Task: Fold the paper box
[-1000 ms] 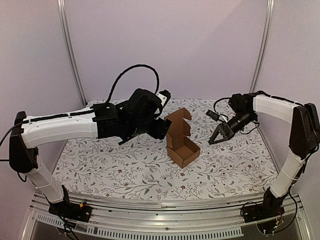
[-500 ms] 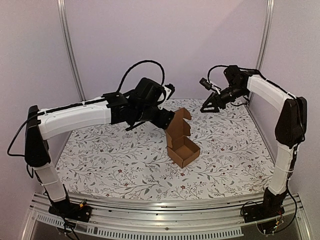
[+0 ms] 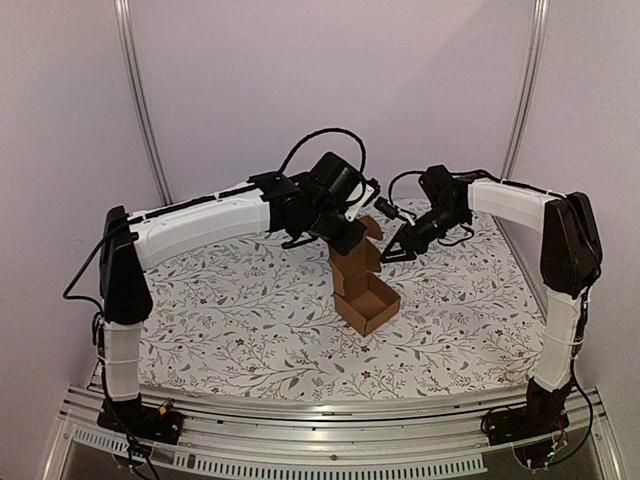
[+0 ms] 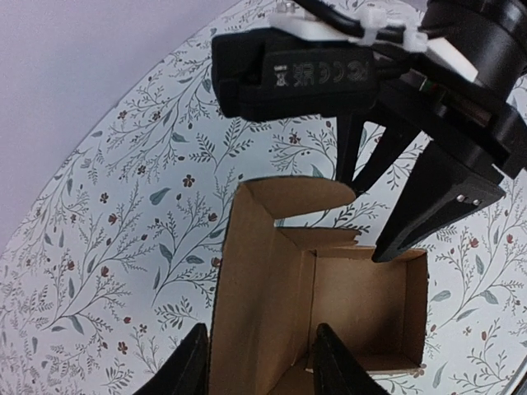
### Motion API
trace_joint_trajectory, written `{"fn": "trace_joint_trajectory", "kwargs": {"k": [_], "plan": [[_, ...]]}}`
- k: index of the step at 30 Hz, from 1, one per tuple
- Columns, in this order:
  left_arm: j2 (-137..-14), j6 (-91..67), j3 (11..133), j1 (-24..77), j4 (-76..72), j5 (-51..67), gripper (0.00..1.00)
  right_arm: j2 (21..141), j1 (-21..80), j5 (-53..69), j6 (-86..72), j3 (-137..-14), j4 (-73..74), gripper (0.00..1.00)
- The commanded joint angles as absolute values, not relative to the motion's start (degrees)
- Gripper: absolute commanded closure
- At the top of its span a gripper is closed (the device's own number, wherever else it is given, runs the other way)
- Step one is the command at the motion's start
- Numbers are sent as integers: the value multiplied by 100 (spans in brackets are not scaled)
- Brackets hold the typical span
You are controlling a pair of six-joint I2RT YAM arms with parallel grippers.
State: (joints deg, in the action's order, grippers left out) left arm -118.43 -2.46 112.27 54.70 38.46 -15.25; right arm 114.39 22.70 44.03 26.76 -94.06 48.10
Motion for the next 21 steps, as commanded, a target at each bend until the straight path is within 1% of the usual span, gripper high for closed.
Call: {"fn": "trace_joint_trajectory", "kwargs": {"k": [1,5,8,9,13,21], "plan": [[-11879,-182,11380,5439,4124,-1365,61,11182,2298,4434,2318,-9217,4337,51],[-11904,-67,11403,5481,4118,-1363,74,11137,2299,4538,2204,-9047,4231,52],[-11926,-9,11412,5555,4106,-1394,93,11144,2303,4589,2141,-8965,4198,52],[-11939,-9,11410,5593,4111,-1436,96,11149,2305,4614,2131,-8945,4193,52],[-12000,217,11412,5784,4112,-1758,100,11194,2301,4789,2005,-8859,4188,53],[-12160,321,11417,6142,4026,-2188,100,11109,2301,4893,1989,-8538,4402,54]]}}
